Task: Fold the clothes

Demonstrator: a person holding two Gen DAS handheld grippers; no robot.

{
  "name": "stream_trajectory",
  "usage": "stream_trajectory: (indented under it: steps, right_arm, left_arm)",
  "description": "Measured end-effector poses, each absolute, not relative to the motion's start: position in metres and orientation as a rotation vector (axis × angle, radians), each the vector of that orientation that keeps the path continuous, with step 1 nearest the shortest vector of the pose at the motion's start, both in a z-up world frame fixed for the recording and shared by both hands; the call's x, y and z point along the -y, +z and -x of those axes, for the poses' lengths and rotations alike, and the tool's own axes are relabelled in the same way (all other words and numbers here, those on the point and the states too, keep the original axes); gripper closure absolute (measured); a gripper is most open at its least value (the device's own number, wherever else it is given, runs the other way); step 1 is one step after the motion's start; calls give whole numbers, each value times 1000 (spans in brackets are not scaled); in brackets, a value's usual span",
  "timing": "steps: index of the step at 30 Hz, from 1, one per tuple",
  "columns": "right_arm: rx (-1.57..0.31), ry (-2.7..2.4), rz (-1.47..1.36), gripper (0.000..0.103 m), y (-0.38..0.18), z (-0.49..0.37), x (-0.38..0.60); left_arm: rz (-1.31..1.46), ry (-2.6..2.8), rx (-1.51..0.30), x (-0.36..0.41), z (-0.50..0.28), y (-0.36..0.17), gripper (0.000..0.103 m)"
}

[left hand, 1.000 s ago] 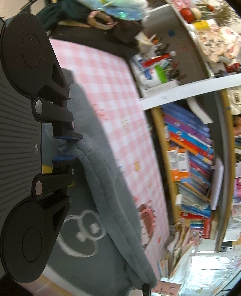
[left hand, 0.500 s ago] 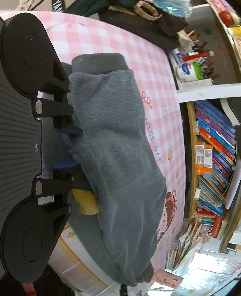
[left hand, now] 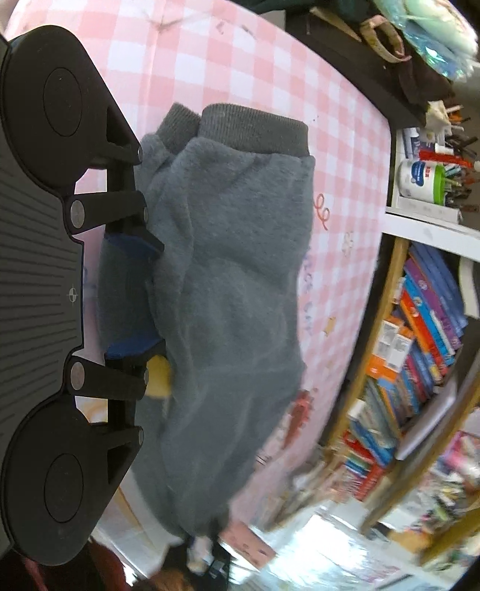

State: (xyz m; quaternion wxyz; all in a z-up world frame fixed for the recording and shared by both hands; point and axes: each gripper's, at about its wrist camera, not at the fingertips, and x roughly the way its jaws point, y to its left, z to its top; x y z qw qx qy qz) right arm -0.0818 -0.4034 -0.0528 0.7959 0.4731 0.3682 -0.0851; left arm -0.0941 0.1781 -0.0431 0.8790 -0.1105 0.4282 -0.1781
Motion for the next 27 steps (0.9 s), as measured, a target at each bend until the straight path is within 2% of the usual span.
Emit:
stream_trajectory:
  steps: [3,8,15,22,25,27]
  right_arm:
    - [-805,-211,-981,91,-53,82,408]
    - [-811,-258,-936,94,-56,89,419]
    - [-819,-323,-871,96,-59,98,434]
    - [-801,-318,-803,95,-61,100,434]
    - [-811,-316,-787,95,-58,98,434]
    - [-816,-315,-762,95,-58,98,431]
  left_arm:
    - [239,-348,-904,-179,95,-45,50]
    - [276,-319,-914,-186,97,-47,50]
    - [476,-251,-944,-203,86,-60,50]
    - [818,-142,-960,-227,75,-81,51]
    - [1004,-53,-946,-237,71,-93,56]
    - [1036,-28,-932,-238,67,-94,79]
